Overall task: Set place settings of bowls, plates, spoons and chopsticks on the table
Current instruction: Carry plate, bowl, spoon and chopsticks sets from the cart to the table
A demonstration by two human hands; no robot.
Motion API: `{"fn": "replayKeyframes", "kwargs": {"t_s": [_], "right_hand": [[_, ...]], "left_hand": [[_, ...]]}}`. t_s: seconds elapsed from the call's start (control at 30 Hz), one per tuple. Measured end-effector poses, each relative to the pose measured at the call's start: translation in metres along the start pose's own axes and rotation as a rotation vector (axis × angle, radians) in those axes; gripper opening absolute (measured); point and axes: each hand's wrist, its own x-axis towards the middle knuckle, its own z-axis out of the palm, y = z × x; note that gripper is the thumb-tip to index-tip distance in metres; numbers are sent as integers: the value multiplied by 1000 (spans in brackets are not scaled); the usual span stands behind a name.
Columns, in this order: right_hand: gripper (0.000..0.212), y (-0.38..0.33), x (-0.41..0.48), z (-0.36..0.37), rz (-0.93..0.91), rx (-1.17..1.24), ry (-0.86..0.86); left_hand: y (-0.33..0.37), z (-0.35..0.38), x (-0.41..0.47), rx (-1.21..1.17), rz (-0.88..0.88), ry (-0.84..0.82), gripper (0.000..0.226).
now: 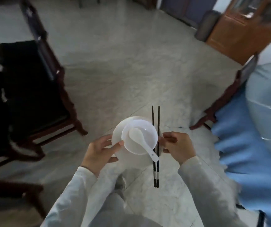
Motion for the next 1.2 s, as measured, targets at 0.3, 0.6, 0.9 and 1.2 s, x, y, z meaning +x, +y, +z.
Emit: {"fn": "replayKeyframes", "kwargs": {"t_s": [0.3, 0.6, 0.9, 1.2], "right_hand": [[11, -12, 118, -81, 115, 126, 333], [22, -4, 276, -182, 130, 184, 528], [6, -25, 450, -299, 138, 180, 590], [17, -33, 591, -391, 188, 220, 795]], "left_hand": [[99, 118, 181, 197, -21, -420, 47], [156, 286, 342, 310, -40, -607, 51], [247, 456, 479, 359, -6, -667, 43], [309, 625, 626, 450, -11, -848, 33]]}}
